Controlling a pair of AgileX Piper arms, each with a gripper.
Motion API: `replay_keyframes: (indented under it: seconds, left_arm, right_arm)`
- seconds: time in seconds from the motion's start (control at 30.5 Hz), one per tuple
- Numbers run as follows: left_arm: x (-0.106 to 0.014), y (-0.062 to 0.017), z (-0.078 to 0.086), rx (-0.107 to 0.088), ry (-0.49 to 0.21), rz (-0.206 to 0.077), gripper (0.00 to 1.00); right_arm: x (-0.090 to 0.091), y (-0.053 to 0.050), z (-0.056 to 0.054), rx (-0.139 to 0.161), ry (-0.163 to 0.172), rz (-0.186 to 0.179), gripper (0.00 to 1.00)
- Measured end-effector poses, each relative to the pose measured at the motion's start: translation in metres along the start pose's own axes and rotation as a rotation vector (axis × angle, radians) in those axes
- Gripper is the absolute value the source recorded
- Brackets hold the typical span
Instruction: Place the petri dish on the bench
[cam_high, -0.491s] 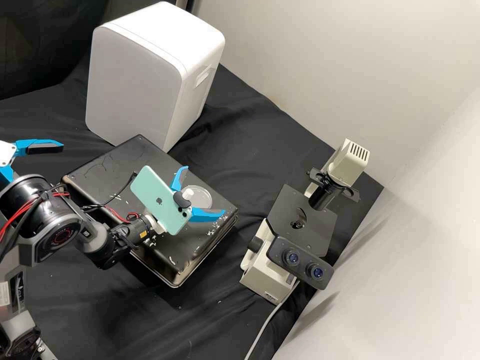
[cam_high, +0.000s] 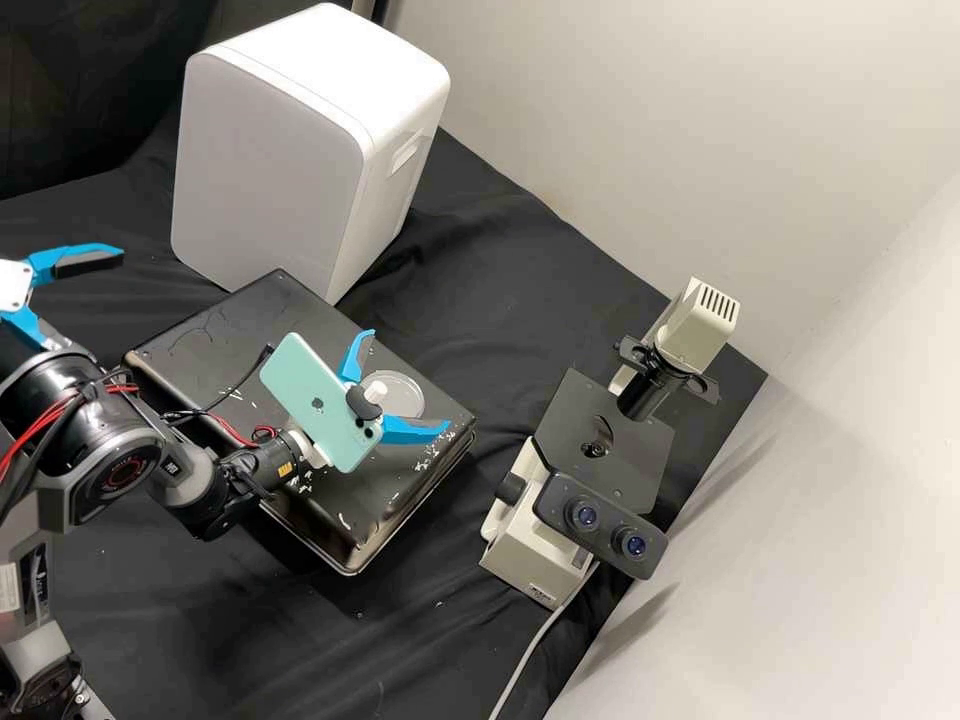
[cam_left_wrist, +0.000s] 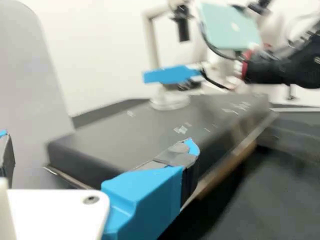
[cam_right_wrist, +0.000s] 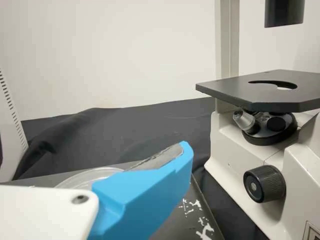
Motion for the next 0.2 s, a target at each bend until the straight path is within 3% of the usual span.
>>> replay_keyframes:
  seconds: [0.1, 0.2]
  left_arm:
    - [-0.0023, 0.0065, -0.0009, 0.001, 0.018, 0.039, 1.00]
    - [-0.0035, 0.0099, -0.0026, -0.011, 0.047, 0.061, 1.00]
  right_arm:
    - [0.0000, 0.0000, 0.0000, 0.000, 0.000, 0.000, 1.00]
    - [0.0000, 0.0000, 0.0000, 0.000, 0.000, 0.000, 1.00]
